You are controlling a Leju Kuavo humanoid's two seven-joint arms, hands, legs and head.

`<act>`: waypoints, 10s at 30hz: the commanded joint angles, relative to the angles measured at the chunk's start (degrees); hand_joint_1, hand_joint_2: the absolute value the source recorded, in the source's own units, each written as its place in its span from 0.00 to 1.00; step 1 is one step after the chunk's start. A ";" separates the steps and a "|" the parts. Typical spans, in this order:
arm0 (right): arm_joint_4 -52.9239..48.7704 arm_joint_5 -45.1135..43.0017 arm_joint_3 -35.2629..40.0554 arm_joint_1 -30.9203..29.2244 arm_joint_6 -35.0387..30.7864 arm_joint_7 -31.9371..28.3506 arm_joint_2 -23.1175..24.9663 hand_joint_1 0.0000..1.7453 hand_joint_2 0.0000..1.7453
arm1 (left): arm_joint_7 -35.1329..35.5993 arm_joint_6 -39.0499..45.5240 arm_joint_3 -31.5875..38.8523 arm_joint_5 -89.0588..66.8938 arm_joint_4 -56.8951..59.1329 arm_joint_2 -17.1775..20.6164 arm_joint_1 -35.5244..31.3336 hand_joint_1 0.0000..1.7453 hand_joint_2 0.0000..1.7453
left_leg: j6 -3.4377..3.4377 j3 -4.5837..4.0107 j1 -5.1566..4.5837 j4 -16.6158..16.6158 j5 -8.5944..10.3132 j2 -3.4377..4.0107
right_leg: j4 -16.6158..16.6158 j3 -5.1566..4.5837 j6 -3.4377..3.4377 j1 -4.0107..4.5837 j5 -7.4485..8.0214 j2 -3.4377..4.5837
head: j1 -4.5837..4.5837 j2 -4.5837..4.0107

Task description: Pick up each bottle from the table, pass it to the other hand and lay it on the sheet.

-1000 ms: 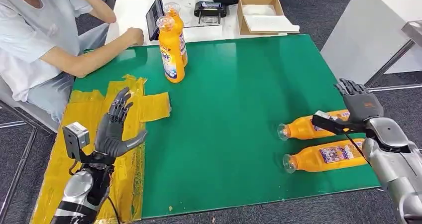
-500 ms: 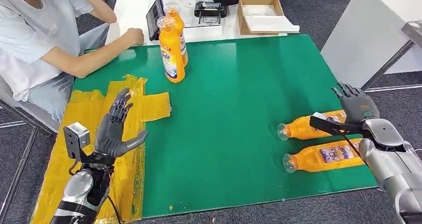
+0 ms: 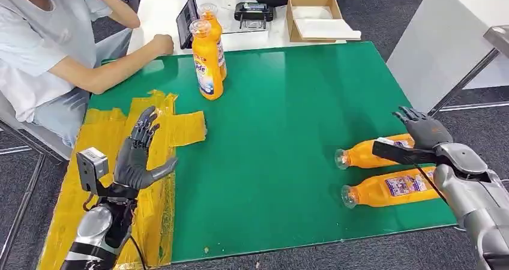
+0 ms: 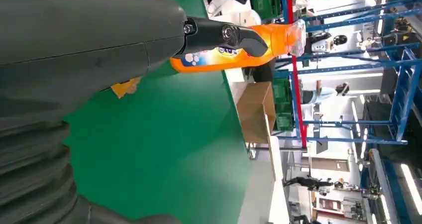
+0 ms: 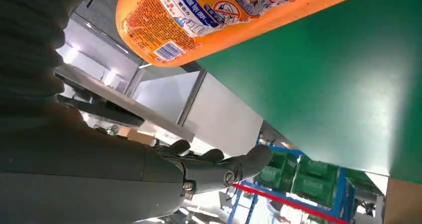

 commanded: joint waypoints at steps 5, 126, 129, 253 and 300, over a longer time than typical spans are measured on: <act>3.63 -0.31 2.47 -3.05 1.23 -0.28 1.04 0.00 1.00 | 0.26 -0.03 -0.80 0.30 3.19 1.09 -1.75 0.00 1.00 | -0.17 0.26 0.07 0.00 -0.09 0.09 | -0.03 0.26 -0.13 0.08 -0.04 0.04 | -0.02 0.00; 8.85 2.16 8.65 -2.90 -20.44 15.76 12.10 1.00 1.00 | 5.09 -1.08 -4.61 2.31 5.56 0.42 -2.94 0.00 1.00 | -0.17 0.73 0.13 0.00 -0.08 0.32 | -0.10 0.66 -0.16 0.14 0.07 0.17 | 0.02 0.00; -5.15 -5.33 -3.91 3.58 -24.40 10.25 15.70 1.00 1.00 | 5.91 -2.40 -7.09 0.42 5.39 0.39 -3.48 0.00 1.00 | -0.15 0.60 0.11 -0.01 -0.06 0.25 | -0.06 0.56 -0.13 0.12 0.06 0.17 | -0.02 0.00; -23.44 -43.92 15.22 7.32 8.56 -7.09 32.19 1.00 1.00 | 1.43 -1.83 -21.46 -6.68 -2.73 -2.15 -6.50 0.00 1.00 | -0.18 0.35 0.12 0.00 -0.08 0.04 | 0.00 0.33 -0.15 0.11 -0.07 -0.02 | 0.00 0.00; -24.88 -45.23 19.14 5.15 10.10 -7.36 36.11 1.00 1.00 | 2.11 8.56 -26.71 -14.61 1.77 -7.67 -11.53 0.00 1.00 | -0.21 0.39 0.14 0.06 -0.12 0.05 | 0.04 0.38 -0.17 0.13 -0.10 -0.02 | 0.02 0.00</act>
